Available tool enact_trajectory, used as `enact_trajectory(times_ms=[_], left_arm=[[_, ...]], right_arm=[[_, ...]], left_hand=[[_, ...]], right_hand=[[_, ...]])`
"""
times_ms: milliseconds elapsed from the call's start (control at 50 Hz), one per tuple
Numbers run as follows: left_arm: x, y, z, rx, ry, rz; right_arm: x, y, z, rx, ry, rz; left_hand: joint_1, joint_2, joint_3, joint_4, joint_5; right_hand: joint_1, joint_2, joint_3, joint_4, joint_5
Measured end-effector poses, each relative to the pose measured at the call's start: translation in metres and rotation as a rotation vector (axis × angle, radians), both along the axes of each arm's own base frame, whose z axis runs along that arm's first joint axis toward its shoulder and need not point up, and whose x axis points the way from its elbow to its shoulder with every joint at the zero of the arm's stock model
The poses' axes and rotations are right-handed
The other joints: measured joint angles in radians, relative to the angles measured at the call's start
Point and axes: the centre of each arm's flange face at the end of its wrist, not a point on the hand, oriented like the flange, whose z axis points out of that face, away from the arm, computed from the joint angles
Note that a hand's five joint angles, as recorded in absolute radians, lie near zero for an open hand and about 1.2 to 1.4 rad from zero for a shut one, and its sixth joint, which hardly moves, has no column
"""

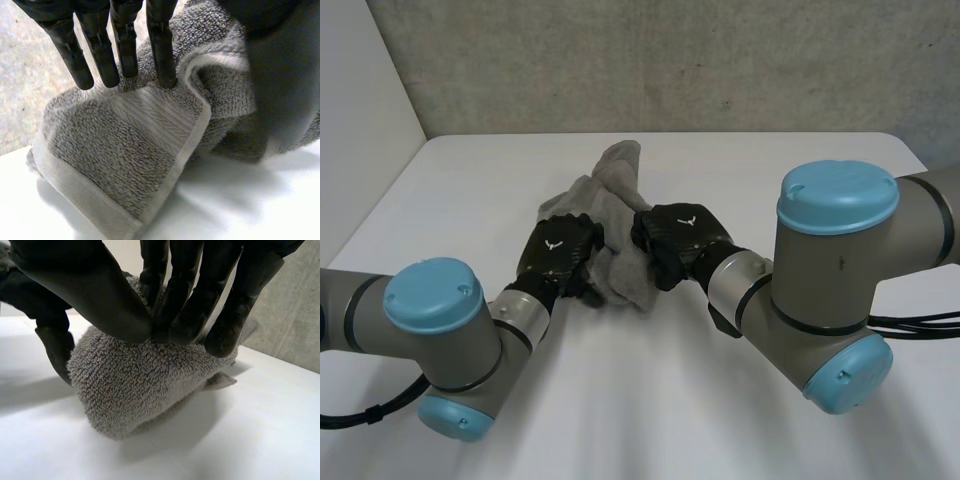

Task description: Fold the towel.

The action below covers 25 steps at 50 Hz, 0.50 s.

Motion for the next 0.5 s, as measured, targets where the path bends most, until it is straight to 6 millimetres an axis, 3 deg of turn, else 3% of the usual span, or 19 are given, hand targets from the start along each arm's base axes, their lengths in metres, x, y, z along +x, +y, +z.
enact_trajectory(times_ms=[200,380,500], left_arm=[[-0.0019,0.0023,-0.001,-0.015,0.007,-0.009],[-0.0009,0.0037,0.0013,-0.014,0.016,-0.006],[0.0005,0.0042,0.0081,-0.02,0.054,0.001]], right_arm=[[-0.0017,0.0031,0.0069,0.011,-0.022,0.002],[-0.0025,0.0052,0.0064,0.022,-0.013,0.008],[-0.0023,0.005,0.004,0.027,-0.008,0.009]], left_hand=[[0.037,0.025,0.019,0.026,0.083],[0.561,0.563,0.545,0.558,0.599],[0.637,0.635,0.627,0.641,0.686]], right_hand=[[0.0,0.0,0.001,0.0,0.0],[0.0,0.0,0.001,0.0,0.0],[0.0,0.0,0.001,0.0,0.0]])
